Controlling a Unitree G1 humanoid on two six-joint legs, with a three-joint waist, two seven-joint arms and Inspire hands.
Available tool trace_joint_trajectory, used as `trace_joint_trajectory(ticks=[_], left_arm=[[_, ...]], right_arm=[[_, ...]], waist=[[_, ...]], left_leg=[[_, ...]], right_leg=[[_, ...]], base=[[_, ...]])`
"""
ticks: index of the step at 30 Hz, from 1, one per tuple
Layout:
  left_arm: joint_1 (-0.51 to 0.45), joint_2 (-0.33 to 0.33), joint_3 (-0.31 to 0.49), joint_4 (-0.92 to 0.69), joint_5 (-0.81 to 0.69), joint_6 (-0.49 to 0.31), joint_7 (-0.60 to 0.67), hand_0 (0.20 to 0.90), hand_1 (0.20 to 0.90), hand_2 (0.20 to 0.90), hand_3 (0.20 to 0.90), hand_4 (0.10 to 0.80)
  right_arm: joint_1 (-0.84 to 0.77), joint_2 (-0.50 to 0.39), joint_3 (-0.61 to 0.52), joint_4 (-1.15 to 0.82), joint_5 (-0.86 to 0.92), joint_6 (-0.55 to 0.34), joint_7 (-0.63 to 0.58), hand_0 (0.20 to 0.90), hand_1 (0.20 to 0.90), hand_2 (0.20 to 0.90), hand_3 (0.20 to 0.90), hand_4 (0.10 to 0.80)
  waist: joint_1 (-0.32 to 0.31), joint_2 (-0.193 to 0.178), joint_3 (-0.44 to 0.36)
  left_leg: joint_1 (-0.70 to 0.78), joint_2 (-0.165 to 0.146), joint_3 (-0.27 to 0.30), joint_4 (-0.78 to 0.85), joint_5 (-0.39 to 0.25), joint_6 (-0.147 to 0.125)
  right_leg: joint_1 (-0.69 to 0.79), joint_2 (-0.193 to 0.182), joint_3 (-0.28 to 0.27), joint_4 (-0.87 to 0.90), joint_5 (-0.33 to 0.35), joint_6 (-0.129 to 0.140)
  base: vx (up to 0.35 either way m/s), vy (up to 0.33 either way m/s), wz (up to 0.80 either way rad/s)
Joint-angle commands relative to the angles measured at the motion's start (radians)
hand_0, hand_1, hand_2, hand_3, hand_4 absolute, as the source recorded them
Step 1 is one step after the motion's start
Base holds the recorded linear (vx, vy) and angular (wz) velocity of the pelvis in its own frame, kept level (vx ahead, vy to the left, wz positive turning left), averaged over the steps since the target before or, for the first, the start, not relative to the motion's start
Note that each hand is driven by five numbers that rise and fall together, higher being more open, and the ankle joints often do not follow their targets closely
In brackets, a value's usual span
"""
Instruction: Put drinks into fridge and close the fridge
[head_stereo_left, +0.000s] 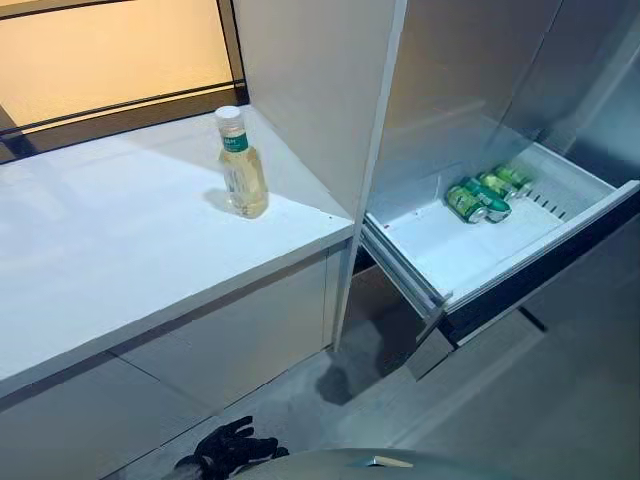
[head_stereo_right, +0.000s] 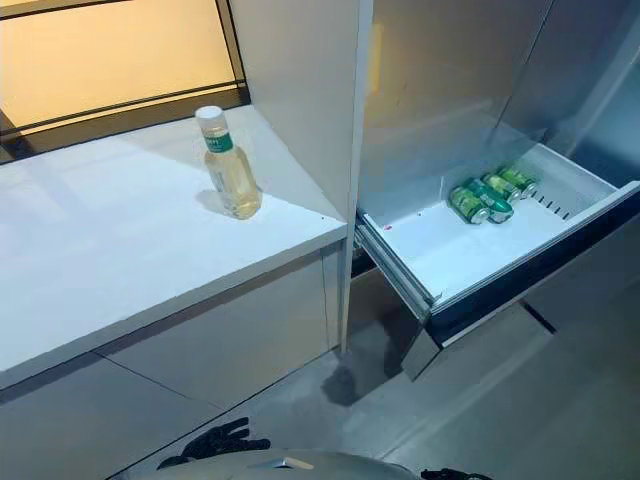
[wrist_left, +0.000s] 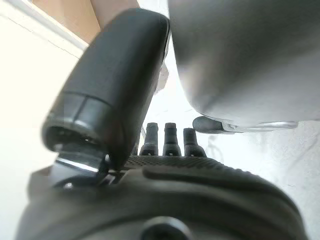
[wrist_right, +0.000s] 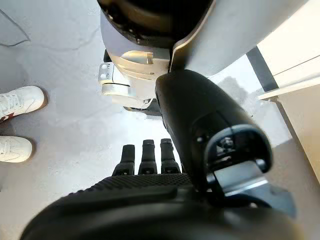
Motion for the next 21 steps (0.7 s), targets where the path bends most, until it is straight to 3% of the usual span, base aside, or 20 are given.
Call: trace_joint_trajectory(ticks=[1,13,21], left_arm=[[-0.080,-0.050,-0.024,0.014,-0.034,-0.008,-0.033,0.900,0.900,0.900,0.900,0.800],[-0.078,-0.049,-0.041,0.004,0.002,-0.081,-0.087,0.900,0.900,0.900,0.900,0.800],[-0.113,-0.020,-0.156,-0.099,0.217,-0.239,-0.086,0.900,0.900,0.900,0.900,0.800]], right_arm=[[-0.036,0.019,0.007,0.000,0.019,0.014,0.049,0.900,0.900,0.900,0.900,0.800],[-0.035,0.020,0.007,0.007,0.024,0.005,0.048,0.900,0.900,0.900,0.900,0.800],[-0.044,0.010,0.028,-0.010,0.026,0.014,0.048,0.900,0.900,0.900,0.900,0.800]], waist=[[0.014,0.017,0.001],[0.017,0.015,0.000],[0.011,0.020,0.005]], left_leg=[[0.007,-0.017,-0.003,0.016,-0.105,0.028],[0.006,-0.017,-0.007,0.013,-0.104,0.026],[0.004,-0.018,-0.006,0.011,-0.103,0.025]], right_leg=[[-0.088,-0.006,-0.012,0.043,0.046,0.068],[-0.087,-0.005,-0.013,0.039,0.046,0.069],[-0.095,-0.003,-0.004,0.047,0.047,0.073]], base=[[0.000,0.000,0.00],[0.000,0.000,0.00],[0.000,0.000,0.00]])
